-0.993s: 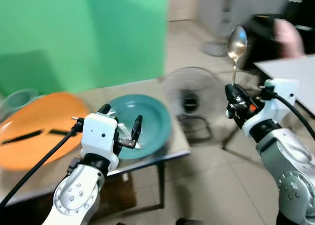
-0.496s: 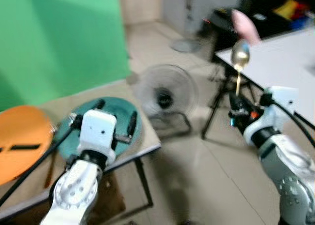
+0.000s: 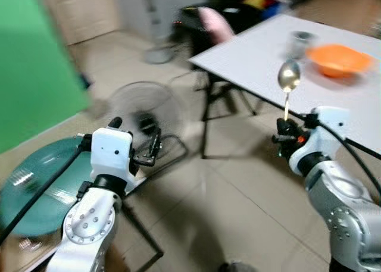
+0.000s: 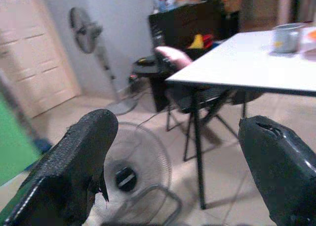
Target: Setting the table
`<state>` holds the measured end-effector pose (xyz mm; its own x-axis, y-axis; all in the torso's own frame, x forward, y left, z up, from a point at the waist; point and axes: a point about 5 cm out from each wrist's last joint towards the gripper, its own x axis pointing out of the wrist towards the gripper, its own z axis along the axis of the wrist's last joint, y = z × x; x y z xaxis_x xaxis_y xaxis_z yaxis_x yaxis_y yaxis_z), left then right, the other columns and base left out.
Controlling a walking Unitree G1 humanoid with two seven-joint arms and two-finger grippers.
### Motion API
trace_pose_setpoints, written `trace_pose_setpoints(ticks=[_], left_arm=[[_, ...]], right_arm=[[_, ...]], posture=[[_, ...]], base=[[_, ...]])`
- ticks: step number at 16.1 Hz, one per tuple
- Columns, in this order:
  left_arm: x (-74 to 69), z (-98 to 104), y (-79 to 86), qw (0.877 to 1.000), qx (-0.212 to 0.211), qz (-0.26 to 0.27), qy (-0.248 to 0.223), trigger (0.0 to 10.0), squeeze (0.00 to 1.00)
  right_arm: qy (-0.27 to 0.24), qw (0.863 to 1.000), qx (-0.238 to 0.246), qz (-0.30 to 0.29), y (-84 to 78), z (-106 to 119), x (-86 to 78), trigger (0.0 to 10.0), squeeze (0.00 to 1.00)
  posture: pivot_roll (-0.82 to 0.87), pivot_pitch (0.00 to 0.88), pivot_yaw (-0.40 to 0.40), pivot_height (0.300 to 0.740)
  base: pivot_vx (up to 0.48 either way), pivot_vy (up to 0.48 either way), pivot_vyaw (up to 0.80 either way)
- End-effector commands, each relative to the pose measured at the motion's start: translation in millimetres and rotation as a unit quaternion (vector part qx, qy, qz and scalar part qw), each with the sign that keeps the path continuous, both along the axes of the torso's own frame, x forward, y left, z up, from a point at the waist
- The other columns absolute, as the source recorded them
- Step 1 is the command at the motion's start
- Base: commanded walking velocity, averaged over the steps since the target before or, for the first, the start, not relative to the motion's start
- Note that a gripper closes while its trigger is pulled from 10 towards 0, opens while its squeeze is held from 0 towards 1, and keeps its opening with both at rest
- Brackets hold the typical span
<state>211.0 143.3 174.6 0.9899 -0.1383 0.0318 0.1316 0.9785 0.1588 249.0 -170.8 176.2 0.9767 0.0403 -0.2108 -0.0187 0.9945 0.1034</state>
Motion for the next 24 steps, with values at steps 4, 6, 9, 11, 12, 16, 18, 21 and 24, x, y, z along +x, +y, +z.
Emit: trace_pose_setpoints(ticks=[4, 6, 9, 11, 12, 16, 18, 21, 24], left_arm=[[2.3, 2, 6.6, 1.000, 0.004, 0.008, -0.004, 10.0, 0.00], [3.7, 2, 9.9, 1.000, 0.005, 0.009, -0.002, 10.0, 0.00], [4.3, 3, 13.6, 1.000, 0.007, 0.013, -0.004, 10.0, 0.00], [5.0, 2, 16.1, 1.000, 0.009, 0.015, -0.001, 10.0, 0.00], [5.8, 1, 16.9, 1.000, 0.010, 0.016, 0.001, 10.0, 0.00], [6.6, 0, 17.1, 1.000, 0.009, 0.013, 0.003, 10.0, 0.00], [8.2, 0, 17.8, 1.000, 0.009, 0.011, 0.004, 10.0, 0.00], [9.0, -1, 18.8, 1.000, 0.006, 0.012, 0.006, 10.0, 0.00], [8.7, -2, 22.0, 1.000, -0.006, 0.025, 0.006, 10.0, 0.00]], right_arm=[[0.012, 1.000, -0.008, 0.020, 10.1, -3, 11.4, 10.0, 0.00], [0.008, 0.999, -0.014, 0.034, 15.9, -3, 20.5, 10.0, 0.00], [0.008, 0.998, -0.012, 0.054, 20.9, -3, 24.2, 10.0, 0.00], [0.010, 0.998, -0.008, 0.064, 24.6, -3, 25.5, 10.0, 0.00], [0.014, 0.997, -0.008, 0.069, 26.8, -5, 25.8, 10.0, 0.00], [0.022, 0.997, -0.008, 0.074, 30.0, -11, 22.9, 10.0, 0.00], [0.012, 0.998, 0.000, 0.069, 30.5, -10, 22.0, 10.0, 0.00], [-0.020, 0.998, 0.000, 0.068, 30.5, -4, 20.8, 10.0, 0.00], [-0.046, 0.997, 0.004, 0.067, 31.0, 0, 17.2, 10.0, 0.00]], posture=[[-0.05, 0.000, 0.061, 0.740], [-0.04, 0.000, 0.064, 0.740], [-0.03, 0.000, 0.064, 0.740], [-0.03, 0.000, 0.058, 0.740], [-0.03, 0.000, 0.055, 0.740], [-0.02, 0.000, 0.056, 0.740], [-0.03, 0.000, 0.061, 0.740], [-0.03, 0.000, 0.065, 0.740], [-0.03, 0.000, 0.060, 0.740]], base=[[0.312, 0.000, -0.31], [0.311, 0.000, 0.00], [0.329, 0.000, 0.00], [0.345, 0.000, 0.00], [0.352, 0.000, 0.00], [0.352, 0.000, 0.00], [0.371, 0.000, 0.00], [0.403, 0.000, 0.00], [0.407, 0.000, 0.00]])
